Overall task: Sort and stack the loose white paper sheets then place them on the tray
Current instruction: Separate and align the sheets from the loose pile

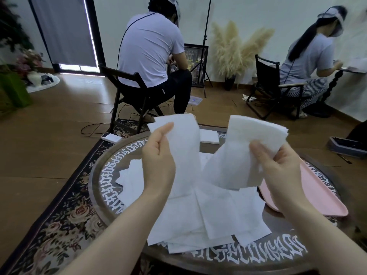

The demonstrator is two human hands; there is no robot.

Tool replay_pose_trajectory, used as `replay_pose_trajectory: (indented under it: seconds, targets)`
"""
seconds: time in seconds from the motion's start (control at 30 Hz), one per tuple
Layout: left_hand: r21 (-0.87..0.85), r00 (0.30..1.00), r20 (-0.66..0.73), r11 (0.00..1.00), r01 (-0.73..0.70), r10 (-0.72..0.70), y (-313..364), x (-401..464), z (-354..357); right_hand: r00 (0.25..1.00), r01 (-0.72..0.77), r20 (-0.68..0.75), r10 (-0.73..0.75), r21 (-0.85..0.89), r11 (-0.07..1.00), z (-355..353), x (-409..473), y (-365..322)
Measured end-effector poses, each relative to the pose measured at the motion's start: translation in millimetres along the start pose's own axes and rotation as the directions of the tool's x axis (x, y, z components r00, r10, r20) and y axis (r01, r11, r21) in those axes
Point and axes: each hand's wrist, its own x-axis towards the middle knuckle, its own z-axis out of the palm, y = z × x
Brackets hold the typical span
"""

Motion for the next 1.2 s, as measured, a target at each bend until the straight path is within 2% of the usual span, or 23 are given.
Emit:
replay_pose_trajectory:
  seconds: [0.07,0.13,0.2,0.33,0.37,0.43,0.5,0.6,0.77,0.83,1.0,1.2]
  targets:
    - [0.025,0.985,0.139,0.995,0.101,-0.104,0,-6,5,0.988,-0.026,0.154,0.027,-0.011,1.000,9,-10,0]
    - [0.031,0.931,0.287,0.974,0.226,-0.225,-1,-12,11,0.944,-0.028,0.328,0.040,-0.042,0.999,19,-18,-1]
    - [0.029,0.881,0.358,0.947,0.320,-0.309,-3,-12,13,0.889,-0.053,0.452,0.071,-0.053,0.997,23,-22,-4]
    - [0.003,0.773,0.475,0.880,0.475,-0.420,1,-5,8,0.822,-0.143,0.549,0.152,-0.060,0.988,17,-20,-9]
    - [0.002,0.762,0.484,0.872,0.489,-0.429,1,-4,6,0.806,-0.152,0.568,0.168,-0.075,0.985,15,-19,-10]
    - [-0.019,0.800,0.436,0.885,0.465,-0.411,-1,-4,5,0.781,-0.157,0.593,0.195,-0.116,0.981,12,-19,-10]
    - [-0.040,0.848,0.370,0.906,0.422,-0.379,-5,-5,5,0.767,-0.156,0.605,0.215,-0.150,0.976,9,-19,-9]
    - [-0.041,0.870,0.344,0.919,0.391,-0.355,-5,-4,6,0.758,-0.167,0.611,0.228,-0.155,0.974,8,-19,-7]
    - [-0.043,0.901,0.290,0.936,0.348,-0.322,-6,-2,7,0.791,-0.310,0.569,0.225,0.056,0.949,6,-14,-10]
    - [-0.073,0.891,0.298,0.922,0.380,-0.343,-6,-3,6,0.817,-0.337,0.524,0.241,0.094,0.937,7,-12,-10]
    - [-0.117,0.823,0.434,0.883,0.454,-0.366,-8,-7,9,0.861,-0.333,0.390,0.325,-0.050,0.942,14,-13,0]
    - [-0.108,0.806,0.477,0.887,0.449,-0.350,-5,-9,10,0.872,-0.341,0.357,0.336,-0.051,0.939,13,-13,2]
